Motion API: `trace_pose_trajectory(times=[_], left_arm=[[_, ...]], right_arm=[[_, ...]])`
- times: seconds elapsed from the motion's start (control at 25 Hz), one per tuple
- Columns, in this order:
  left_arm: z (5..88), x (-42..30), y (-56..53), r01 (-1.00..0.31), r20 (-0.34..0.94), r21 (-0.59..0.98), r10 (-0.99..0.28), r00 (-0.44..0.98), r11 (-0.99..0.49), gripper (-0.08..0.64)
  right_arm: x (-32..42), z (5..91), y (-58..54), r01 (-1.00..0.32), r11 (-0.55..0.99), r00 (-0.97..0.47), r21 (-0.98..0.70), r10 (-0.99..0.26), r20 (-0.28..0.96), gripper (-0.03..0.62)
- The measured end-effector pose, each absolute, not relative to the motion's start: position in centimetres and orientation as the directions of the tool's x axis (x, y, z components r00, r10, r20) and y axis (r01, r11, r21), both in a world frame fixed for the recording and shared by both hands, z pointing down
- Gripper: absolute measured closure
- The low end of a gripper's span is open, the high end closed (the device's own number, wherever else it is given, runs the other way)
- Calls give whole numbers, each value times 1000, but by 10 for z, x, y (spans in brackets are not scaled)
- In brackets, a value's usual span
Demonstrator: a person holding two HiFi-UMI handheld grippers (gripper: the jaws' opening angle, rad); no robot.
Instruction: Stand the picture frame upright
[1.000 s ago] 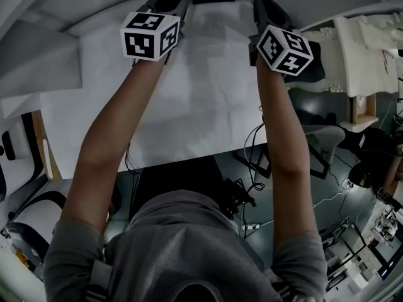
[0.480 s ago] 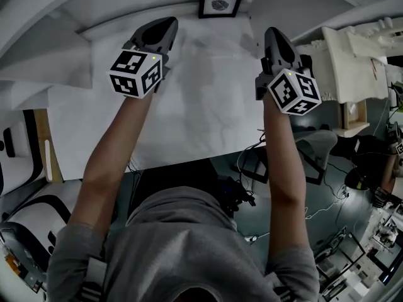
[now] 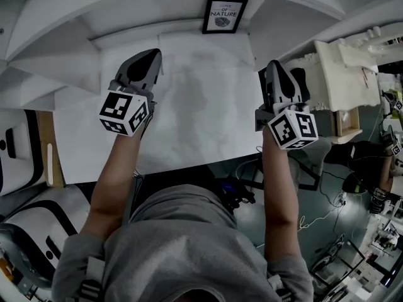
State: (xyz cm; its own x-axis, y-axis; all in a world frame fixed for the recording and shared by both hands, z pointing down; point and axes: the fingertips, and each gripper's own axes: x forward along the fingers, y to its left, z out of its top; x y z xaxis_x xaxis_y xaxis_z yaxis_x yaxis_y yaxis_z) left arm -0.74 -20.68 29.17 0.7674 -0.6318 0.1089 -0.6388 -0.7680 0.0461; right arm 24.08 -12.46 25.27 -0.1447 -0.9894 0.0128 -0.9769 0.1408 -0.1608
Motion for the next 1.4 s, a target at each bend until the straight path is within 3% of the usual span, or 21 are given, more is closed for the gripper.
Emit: trace_pose_trajectory(times=[0.32, 0.64, 0.92, 1.16, 1.4], left_arm=[[286, -36, -183, -603, 142, 23, -595, 791, -797, 554], [281, -57, -152, -624, 128, 17, -618, 776, -781, 554], [273, -65, -114, -678, 99, 45, -672, 733, -733, 554], [268, -47, -92, -714, 67, 47, -711, 700, -699, 554], [272, -36, -61, -767, 61, 47, -765, 642, -640, 554]], right_arm=[[225, 248, -65, -988, 126, -132, -85, -989, 66, 566], [218, 255, -25, -989, 94, -102, -117, -993, 63, 566], [221, 254, -14, -964, 151, -164, -221, -986, 41, 566], [231, 253, 0, -960, 213, -223, -180, -974, 35, 566], [257, 251, 24, -940, 239, -249, -243, -969, 12, 566]])
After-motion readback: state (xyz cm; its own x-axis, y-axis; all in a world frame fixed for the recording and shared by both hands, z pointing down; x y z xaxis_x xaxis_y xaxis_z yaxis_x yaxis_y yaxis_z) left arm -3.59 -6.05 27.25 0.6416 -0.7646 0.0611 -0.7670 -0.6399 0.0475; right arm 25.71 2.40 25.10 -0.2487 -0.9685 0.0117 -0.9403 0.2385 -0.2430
